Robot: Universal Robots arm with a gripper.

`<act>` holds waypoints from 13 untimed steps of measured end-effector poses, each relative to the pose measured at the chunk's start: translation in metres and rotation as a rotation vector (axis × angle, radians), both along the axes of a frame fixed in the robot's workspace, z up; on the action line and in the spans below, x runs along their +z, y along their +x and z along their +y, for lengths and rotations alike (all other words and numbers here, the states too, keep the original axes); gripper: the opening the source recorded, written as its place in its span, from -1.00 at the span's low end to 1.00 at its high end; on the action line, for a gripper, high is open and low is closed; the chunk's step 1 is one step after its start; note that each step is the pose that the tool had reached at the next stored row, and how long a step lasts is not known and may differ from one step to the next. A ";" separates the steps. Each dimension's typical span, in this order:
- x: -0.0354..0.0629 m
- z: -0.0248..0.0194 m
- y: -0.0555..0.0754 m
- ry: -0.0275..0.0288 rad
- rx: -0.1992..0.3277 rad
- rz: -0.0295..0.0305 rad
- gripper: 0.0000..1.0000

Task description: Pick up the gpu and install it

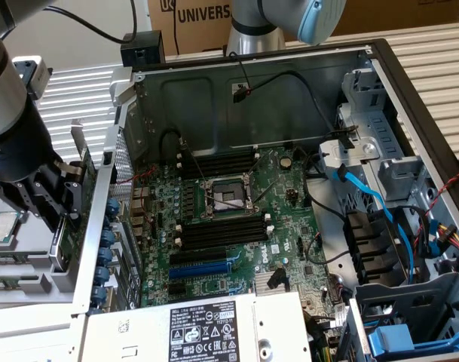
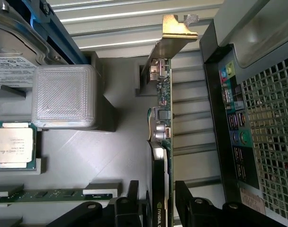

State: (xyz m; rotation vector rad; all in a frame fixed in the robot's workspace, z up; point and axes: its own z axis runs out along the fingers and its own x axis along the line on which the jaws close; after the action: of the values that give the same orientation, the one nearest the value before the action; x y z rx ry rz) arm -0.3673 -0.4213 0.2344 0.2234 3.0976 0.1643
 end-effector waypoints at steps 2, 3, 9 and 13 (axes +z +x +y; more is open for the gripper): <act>0.0000 0.0000 0.000 0.0000 0.000 0.0000 -0.29; 0.0000 0.0000 0.000 0.0000 0.000 0.0000 -0.29; 0.0000 0.0000 0.000 0.0000 0.000 0.0000 -0.29; 0.0001 0.0000 0.000 -0.0001 0.000 0.0002 -0.46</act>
State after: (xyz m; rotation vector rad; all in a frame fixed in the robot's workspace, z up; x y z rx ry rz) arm -0.3673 -0.4213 0.2344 0.2234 3.0978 0.1642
